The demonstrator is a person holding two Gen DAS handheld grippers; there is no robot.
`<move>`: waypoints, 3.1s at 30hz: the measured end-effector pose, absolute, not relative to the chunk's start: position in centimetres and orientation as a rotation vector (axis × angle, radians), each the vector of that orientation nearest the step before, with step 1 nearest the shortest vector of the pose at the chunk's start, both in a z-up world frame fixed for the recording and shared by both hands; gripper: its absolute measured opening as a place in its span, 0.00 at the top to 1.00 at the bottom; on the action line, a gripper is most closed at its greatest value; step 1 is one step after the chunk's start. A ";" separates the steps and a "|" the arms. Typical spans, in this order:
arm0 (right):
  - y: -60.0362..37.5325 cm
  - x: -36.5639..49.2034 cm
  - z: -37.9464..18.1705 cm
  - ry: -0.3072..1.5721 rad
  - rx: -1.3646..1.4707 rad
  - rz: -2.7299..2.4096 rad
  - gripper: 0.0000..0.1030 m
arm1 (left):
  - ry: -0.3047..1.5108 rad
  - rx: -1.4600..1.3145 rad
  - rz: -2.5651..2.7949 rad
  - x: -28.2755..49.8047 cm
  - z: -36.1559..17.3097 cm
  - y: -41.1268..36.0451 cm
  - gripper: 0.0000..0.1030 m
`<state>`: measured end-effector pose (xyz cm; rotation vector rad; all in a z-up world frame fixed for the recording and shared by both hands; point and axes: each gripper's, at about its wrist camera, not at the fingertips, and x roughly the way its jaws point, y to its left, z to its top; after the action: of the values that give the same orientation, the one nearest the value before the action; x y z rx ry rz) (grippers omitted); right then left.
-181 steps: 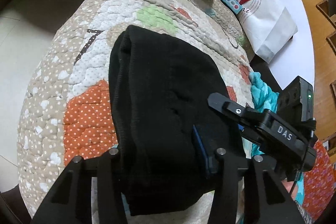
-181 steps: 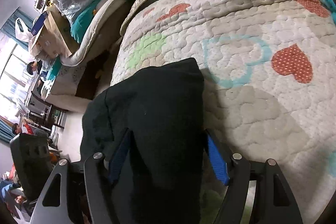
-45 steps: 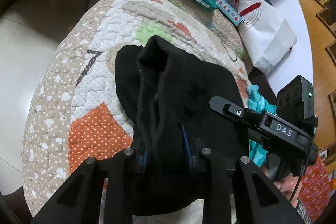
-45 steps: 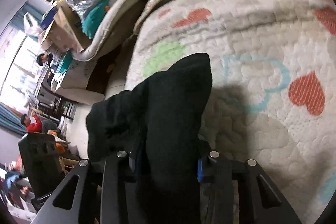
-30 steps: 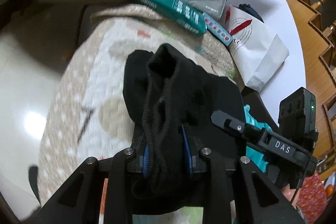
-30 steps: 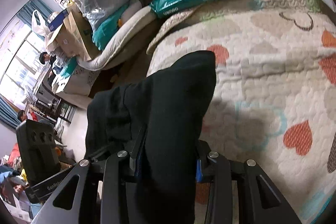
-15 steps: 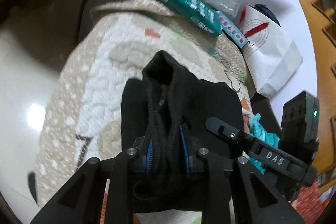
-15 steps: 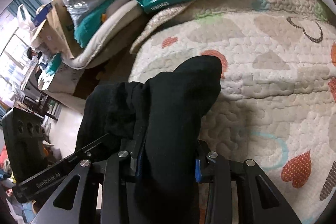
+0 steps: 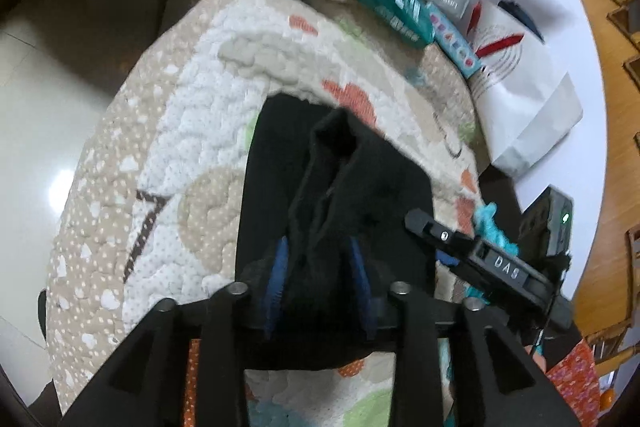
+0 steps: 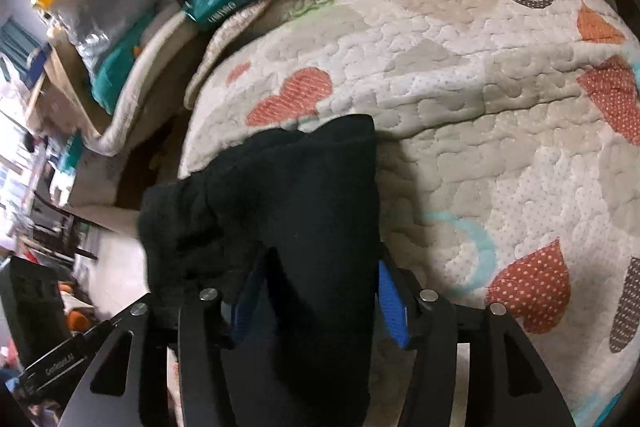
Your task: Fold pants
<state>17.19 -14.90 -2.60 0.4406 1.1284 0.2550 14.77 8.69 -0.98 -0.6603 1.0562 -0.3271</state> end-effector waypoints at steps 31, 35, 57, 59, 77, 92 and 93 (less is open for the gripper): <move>-8.9 20.1 0.7 1.060 0.378 0.379 0.58 | 1.011 -0.641 -0.328 19.8 -0.1 9.9 0.73; -7.7 20.7 -1.7 1.119 0.309 0.331 0.57 | 1.106 -0.607 -0.241 20.9 -2.2 9.7 0.67; -8.4 15.0 -1.0 1.034 0.209 0.213 0.36 | 1.118 -0.445 -0.031 20.9 -2.7 11.1 0.48; -9.2 14.5 0.0 1.013 0.253 0.223 0.36 | 1.115 -0.474 -0.040 20.6 -2.4 11.7 0.48; -13.6 -2.1 1.4 0.921 0.178 0.201 0.35 | 0.907 -0.235 0.039 3.2 0.3 9.0 0.48; -11.0 -6.5 0.1 0.909 0.135 0.204 0.33 | 0.744 -0.076 0.118 -5.3 1.8 7.5 0.27; -10.8 -6.6 0.2 0.906 0.127 0.204 0.32 | 0.737 -0.053 0.110 -5.5 1.9 6.9 0.27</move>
<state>-6.63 -10.81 0.15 0.1273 0.9059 0.2040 -5.48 6.94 1.85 -0.0526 0.7370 0.1099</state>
